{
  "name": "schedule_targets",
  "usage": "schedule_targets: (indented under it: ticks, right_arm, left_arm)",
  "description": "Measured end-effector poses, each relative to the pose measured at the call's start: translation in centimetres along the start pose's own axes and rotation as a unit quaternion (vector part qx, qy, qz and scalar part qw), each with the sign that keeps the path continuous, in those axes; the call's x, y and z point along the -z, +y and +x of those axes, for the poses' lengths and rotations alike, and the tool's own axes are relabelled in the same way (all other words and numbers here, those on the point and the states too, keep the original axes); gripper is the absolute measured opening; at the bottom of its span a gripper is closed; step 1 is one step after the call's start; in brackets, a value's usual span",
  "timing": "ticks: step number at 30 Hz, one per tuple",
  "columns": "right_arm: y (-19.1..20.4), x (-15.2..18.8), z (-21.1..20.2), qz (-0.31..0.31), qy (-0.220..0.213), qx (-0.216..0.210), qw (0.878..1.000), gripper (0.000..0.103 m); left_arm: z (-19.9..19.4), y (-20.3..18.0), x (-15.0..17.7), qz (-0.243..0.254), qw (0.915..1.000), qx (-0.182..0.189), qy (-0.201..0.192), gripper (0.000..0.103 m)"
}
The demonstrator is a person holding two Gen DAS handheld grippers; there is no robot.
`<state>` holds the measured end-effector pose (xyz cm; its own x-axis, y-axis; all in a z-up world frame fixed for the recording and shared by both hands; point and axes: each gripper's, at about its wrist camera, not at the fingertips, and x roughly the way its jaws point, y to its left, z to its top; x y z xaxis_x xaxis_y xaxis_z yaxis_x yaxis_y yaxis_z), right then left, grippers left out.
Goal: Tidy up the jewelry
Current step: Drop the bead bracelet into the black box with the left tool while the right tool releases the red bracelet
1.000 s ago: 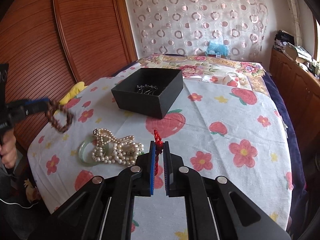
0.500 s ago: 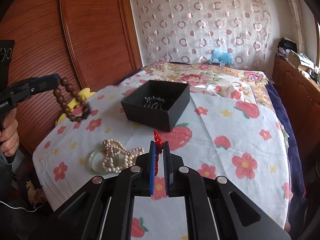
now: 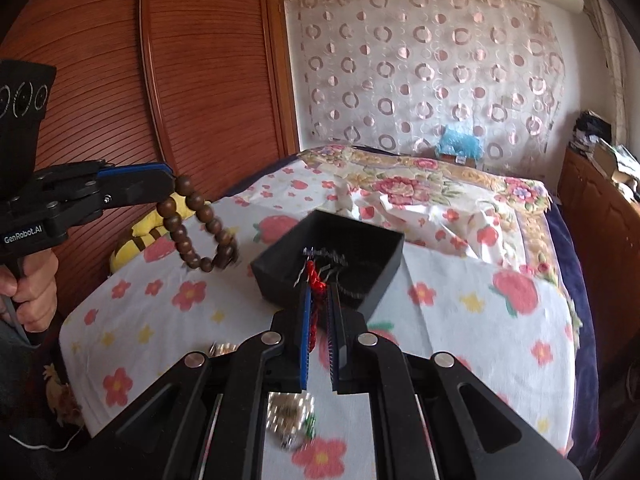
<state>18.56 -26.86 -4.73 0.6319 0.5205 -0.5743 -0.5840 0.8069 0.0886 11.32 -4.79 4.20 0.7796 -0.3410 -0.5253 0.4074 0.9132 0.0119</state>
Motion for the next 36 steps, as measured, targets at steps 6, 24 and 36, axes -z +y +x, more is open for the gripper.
schedule_targets:
  ticks: [6, 24, 36]
  right_arm:
    - [-0.9, -1.7, 3.7, 0.001, 0.006, -0.002, 1.0, 0.009]
    - [-3.8, -2.2, 9.6, 0.005, 0.044, -0.014, 0.999, 0.024]
    - [-6.9, -0.7, 8.5, 0.032, 0.049, 0.005, 0.998, 0.025]
  left_arm:
    - [2.7, 1.8, -1.2, -0.012, 0.9999, -0.006, 0.003, 0.012]
    - [9.2, 3.9, -3.0, -0.016, 0.9995, 0.002, 0.026, 0.012]
    - [13.5, 3.2, -2.6, -0.011, 0.9983, 0.022, 0.054, 0.013]
